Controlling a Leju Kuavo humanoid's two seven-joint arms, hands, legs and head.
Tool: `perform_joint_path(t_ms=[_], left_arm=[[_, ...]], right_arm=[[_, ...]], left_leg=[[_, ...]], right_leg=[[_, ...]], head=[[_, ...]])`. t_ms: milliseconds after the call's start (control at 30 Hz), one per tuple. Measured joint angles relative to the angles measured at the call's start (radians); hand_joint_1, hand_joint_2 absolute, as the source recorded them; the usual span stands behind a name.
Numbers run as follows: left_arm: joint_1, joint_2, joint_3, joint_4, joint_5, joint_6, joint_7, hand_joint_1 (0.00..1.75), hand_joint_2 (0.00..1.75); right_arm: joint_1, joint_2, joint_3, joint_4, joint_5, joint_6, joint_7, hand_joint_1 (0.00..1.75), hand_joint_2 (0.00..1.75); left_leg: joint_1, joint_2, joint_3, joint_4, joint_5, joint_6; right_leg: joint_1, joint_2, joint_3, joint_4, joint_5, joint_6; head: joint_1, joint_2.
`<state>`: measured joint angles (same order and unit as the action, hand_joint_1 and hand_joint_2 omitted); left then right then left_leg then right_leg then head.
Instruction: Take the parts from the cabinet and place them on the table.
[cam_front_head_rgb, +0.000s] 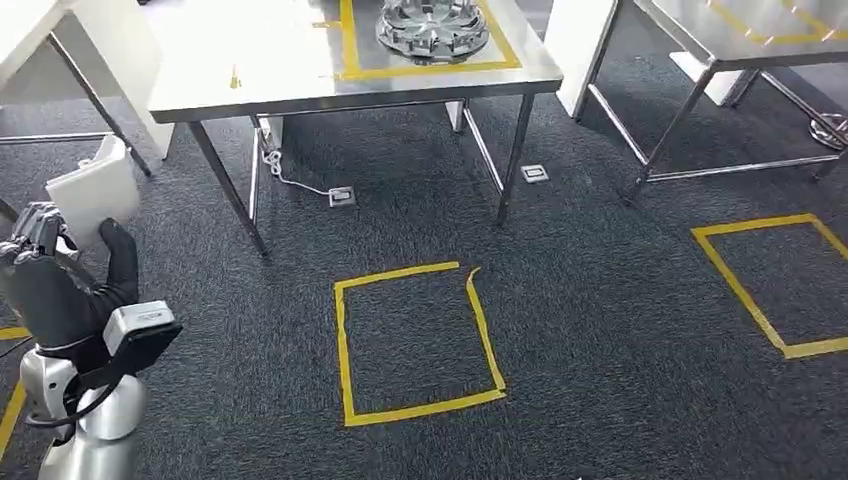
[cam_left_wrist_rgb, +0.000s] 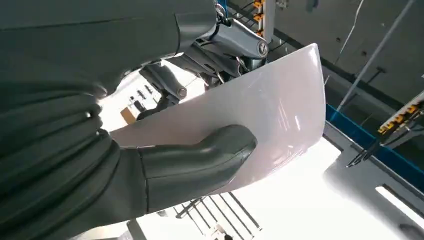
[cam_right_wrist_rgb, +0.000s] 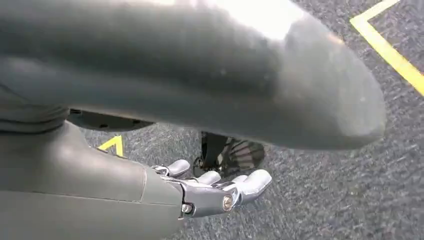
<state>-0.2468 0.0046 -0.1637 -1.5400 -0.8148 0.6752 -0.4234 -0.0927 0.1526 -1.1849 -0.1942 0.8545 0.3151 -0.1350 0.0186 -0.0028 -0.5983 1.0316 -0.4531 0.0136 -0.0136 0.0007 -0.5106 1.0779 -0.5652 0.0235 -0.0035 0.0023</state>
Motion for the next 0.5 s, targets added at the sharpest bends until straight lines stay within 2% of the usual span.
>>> perform_joint_path(t_ms=[67, 100, 133, 167, 200, 233, 267, 300, 333, 367, 400, 433, 467, 500], left_arm=[[0.003, -0.003, 0.0, -0.002, -0.004, 0.0, 0.0, 1.75, 1.75], [0.006, -0.004, 0.0, -0.002, -0.004, 0.0, 0.0, 1.75, 1.75], [0.009, -0.005, 0.0, -0.002, -0.004, 0.0, 0.0, 1.75, 1.75], [0.01, -0.005, 0.0, -0.002, -0.004, 0.0, 0.001, 1.75, 1.75], [0.011, -0.006, 0.0, -0.002, -0.004, 0.0, 0.002, 1.75, 1.75], [0.012, -0.007, 0.0, -0.002, -0.004, -0.001, 0.002, 1.75, 1.75], [0.013, -0.008, 0.0, -0.003, -0.004, -0.002, 0.004, 1.75, 1.75], [0.015, -0.008, 0.0, -0.002, -0.004, -0.002, 0.005, 1.75, 1.75], [0.017, -0.008, 0.0, -0.002, -0.004, -0.003, 0.005, 1.75, 1.75], [0.018, -0.008, 0.0, -0.003, -0.003, -0.005, 0.007, 1.75, 1.75], [0.019, -0.008, 0.0, -0.003, -0.003, -0.005, 0.007, 1.75, 1.75], [0.019, -0.009, 0.0, -0.004, -0.003, -0.005, 0.007, 1.75, 1.75], [0.017, -0.009, 0.0, -0.005, -0.003, -0.005, 0.008, 1.75, 1.75], [0.015, -0.009, -0.001, -0.006, -0.003, -0.005, 0.008, 1.75, 1.75]], right_arm=[[-0.001, 0.0, -0.001, 0.0, 0.0, -0.002, -0.003, 0.0, 0.0], [0.001, 0.0, -0.001, 0.0, 0.0, -0.002, -0.007, 0.0, 0.0], [0.002, 0.0, -0.002, 0.0, -0.001, -0.003, -0.011, 0.0, 0.0], [0.004, 0.0, -0.002, 0.0, -0.002, -0.003, -0.015, 0.0, 0.0], [0.005, 0.0, -0.002, 0.0, -0.003, -0.003, -0.018, 0.0, 0.0], [0.005, 0.0, -0.002, 0.0, -0.002, -0.003, -0.018, 0.0, 0.0], [0.005, 0.0, -0.002, 0.0, -0.002, -0.003, -0.018, 0.0, 0.0], [0.005, -0.001, -0.002, 0.0, -0.002, -0.004, -0.018, 0.0, 0.0], [0.0, -0.001, -0.002, 0.0, 0.0, -0.005, -0.018, 0.0, 0.0], [0.0, -0.001, -0.002, 0.0, 0.0, -0.005, -0.018, 0.0, 0.0], [0.002, -0.001, -0.002, 0.0, 0.0, -0.005, -0.018, 0.0, 0.0], [0.004, 0.0, -0.002, 0.0, 0.0, -0.006, -0.018, 0.0, 0.0], [0.004, 0.001, -0.002, 0.0, 0.0, -0.006, -0.018, 0.0, 0.0], [0.003, 0.001, -0.003, 0.0, 0.0, -0.008, -0.018, 0.0, 0.0]], left_leg=[[-0.003, 0.006, 0.008, 0.0, -0.013, 0.008], [-0.006, 0.009, 0.014, 0.0, -0.021, 0.01], [-0.008, 0.012, 0.022, 0.0, -0.028, 0.01], [-0.01, 0.015, 0.033, 0.0, -0.037, 0.009], [-0.012, 0.021, 0.048, 0.0, -0.047, 0.008], [-0.013, 0.03, 0.065, 0.0, -0.058, 0.007], [-0.014, 0.039, 0.076, -0.001, -0.069, 0.006], [-0.017, 0.045, 0.086, 0.0, -0.077, 0.001], [-0.02, 0.05, 0.085, -0.002, -0.082, -0.007], [-0.021, 0.062, 0.088, -0.007, -0.09, -0.014], [-0.02, 0.069, 0.101, 0.008, -0.084, -0.019], [-0.022, 0.071, 0.113, 0.004, -0.085, -0.027], [-0.019, 0.064, 0.108, 0.012, -0.096, -0.033], [-0.016, 0.036, 0.095, 0.051, -0.101, -0.037]], right_leg=[[0.001, 0.0, -0.111, 0.167, -0.061, 0.004], [0.002, 0.0, -0.161, 0.232, -0.086, 0.003], [0.003, 0.0, -0.191, 0.254, -0.083, 0.002], [0.004, 0.0, -0.198, 0.232, -0.053, -0.003], [0.007, -0.001, -0.184, 0.169, -0.001, -0.01], [0.011, -0.006, -0.156, 0.079, 0.065, -0.019], [0.02, -0.033, -0.127, -0.012, 0.132, -0.034], [0.034, -0.075, -0.127, -0.031, 0.126, -0.045], [0.035, -0.074, -0.13, -0.036, 0.08, -0.045], [0.036, -0.066, -0.123, -0.038, 0.101, -0.048], [0.032, -0.052, -0.124, -0.047, 0.116, -0.054], [0.03, -0.042, -0.113, -0.049, 0.114, -0.058], [0.021, -0.031, -0.092, -0.054, 0.116, -0.062], [0.019, -0.026, -0.085, -0.055, 0.112, -0.067]], head=[[0.005, 0.0], [0.005, 0.0], [0.005, 0.0], [0.006, 0.0], [0.006, 0.0], [0.007, 0.0], [0.007, 0.0], [0.004, 0.0], [0.006, 0.0], [0.005, 0.0], [0.005, 0.0], [0.005, 0.0], [0.006, 0.0], [0.0, 0.0]])
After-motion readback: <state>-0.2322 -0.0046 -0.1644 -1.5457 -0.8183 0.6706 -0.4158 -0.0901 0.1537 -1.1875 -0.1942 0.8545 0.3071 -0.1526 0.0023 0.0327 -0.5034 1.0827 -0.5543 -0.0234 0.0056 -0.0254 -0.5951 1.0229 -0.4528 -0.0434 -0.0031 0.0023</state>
